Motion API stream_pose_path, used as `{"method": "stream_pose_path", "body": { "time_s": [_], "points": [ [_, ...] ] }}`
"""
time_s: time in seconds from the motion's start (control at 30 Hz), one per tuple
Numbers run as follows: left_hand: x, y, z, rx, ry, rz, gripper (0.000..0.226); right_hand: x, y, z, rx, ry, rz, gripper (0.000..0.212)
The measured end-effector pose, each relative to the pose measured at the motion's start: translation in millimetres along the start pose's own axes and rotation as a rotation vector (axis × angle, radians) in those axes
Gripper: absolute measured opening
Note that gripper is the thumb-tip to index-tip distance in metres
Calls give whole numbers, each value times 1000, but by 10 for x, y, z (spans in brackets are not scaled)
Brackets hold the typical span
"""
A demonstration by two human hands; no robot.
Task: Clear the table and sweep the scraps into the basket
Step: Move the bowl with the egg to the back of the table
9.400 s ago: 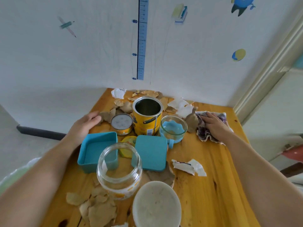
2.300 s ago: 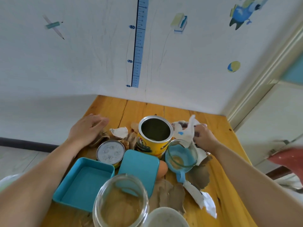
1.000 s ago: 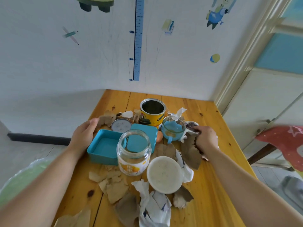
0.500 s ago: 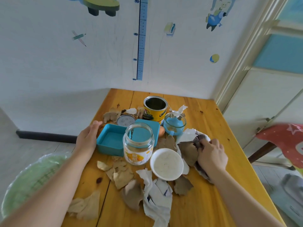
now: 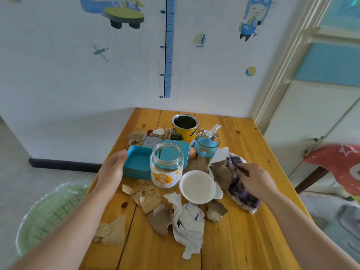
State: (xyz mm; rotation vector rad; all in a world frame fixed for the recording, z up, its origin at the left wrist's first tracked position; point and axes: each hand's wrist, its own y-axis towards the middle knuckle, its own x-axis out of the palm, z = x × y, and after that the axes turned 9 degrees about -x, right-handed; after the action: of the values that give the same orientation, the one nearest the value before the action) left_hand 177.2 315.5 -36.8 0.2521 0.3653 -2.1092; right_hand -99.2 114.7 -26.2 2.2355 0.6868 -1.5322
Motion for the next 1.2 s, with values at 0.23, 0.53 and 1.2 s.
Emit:
{"method": "stream_pose_path", "body": {
  "time_s": [0.23,0.53,1.2],
  "points": [
    [-31,-116,-83,222,109,273,36,-139,-36,-465,-283,-61,302,31],
    [286,-858,90,865,170,55,18,75,540,-978,-535,-354,112,34],
    [1123,-1174,85,423,452,-109,104,352,724,-1001,-386,-350,70,40]
  ]
}}
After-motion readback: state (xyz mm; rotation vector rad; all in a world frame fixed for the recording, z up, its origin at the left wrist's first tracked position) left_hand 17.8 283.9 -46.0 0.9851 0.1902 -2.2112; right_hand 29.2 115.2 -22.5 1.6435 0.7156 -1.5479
